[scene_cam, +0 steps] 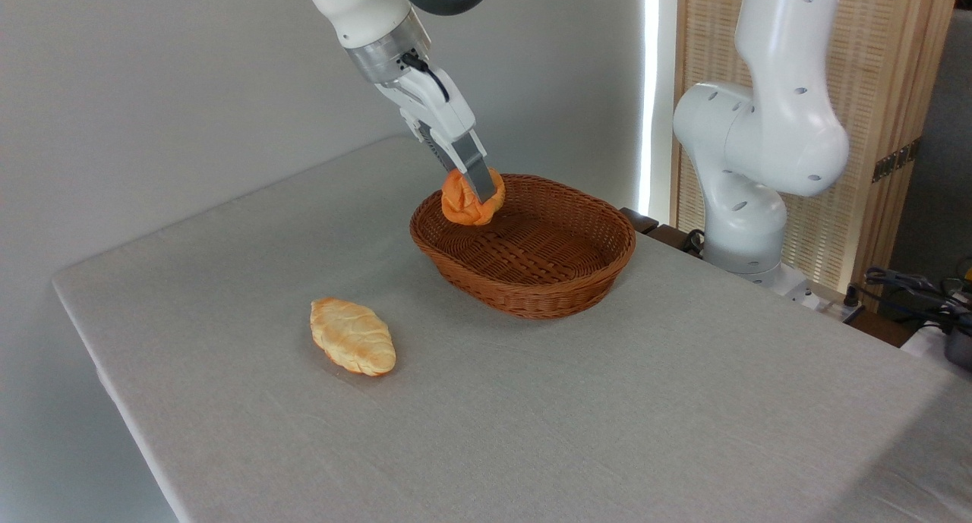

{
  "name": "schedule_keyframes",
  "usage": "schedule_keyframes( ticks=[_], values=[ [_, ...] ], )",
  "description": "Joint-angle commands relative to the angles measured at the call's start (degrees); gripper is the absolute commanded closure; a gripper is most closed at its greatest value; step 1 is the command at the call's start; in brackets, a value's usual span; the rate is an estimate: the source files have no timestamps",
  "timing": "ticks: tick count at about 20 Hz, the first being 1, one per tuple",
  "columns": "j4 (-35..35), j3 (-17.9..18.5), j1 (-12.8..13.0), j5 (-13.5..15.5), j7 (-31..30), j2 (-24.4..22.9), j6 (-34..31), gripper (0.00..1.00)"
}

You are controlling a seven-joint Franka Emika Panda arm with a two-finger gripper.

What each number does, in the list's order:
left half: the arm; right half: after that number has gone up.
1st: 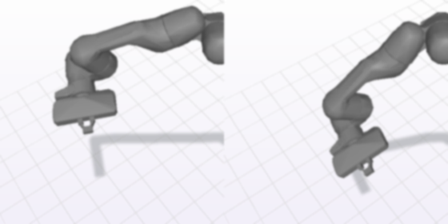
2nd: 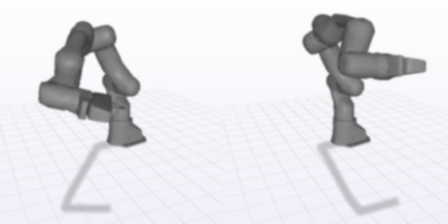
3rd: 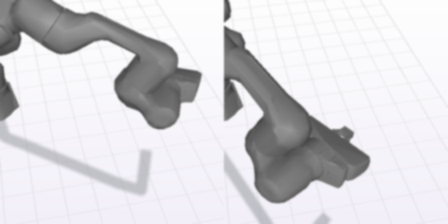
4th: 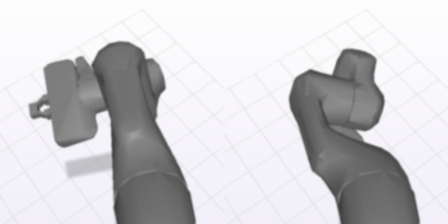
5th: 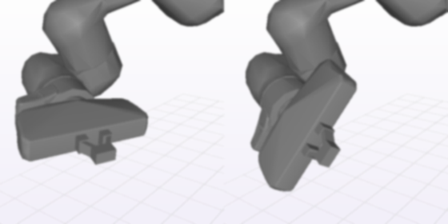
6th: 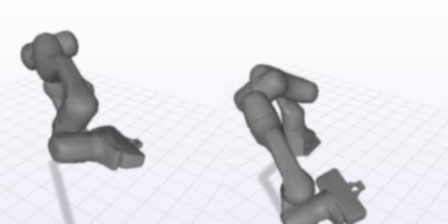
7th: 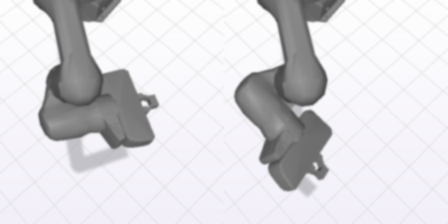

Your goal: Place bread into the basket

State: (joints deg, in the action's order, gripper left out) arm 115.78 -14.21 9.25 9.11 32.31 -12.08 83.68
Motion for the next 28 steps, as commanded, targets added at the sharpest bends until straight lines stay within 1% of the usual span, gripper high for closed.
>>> schedule_keyframes(
  ticks=[1, 8, 12, 13, 15, 17, 20, 23, 24, 26, 28],
  values=[
    [0.2, -0.6, 0.2, 0.8, -1.1, -0.1, -1.1, 0.00],
    [0.1, -0.6, 0.2, 0.7, -1.0, 0.2, -1.1, 0.00],
    [-1.0, 0.2, 0.0, -0.1, -0.4, 0.1, 0.5, 0.00],
    [-1.8, 0.7, -0.5, -0.1, -0.4, 0.1, 2.1, 0.00],
    [-2.5, 4.1, -0.5, -0.1, -0.5, 0.0, 6.2, 0.00],
    [-2.8, 6.6, -0.5, -0.3, -0.4, 0.0, 11.3, 0.00],
    [-2.8, 9.3, -0.6, -2.9, -0.4, 0.6, 19.0, 0.00],
    [-2.8, 11.9, -0.6, -4.8, -0.4, 1.8, 23.6, 0.00],
    [-2.8, 12.6, -0.6, -5.1, -0.3, 2.0, 24.6, 0.00],
    [-2.8, 14.0, -0.6, -6.5, -0.3, 2.4, 26.3, 0.00],
    [-2.8, 14.6, -0.6, -6.6, -0.4, 2.8, 27.3, 0.00]
  ],
)
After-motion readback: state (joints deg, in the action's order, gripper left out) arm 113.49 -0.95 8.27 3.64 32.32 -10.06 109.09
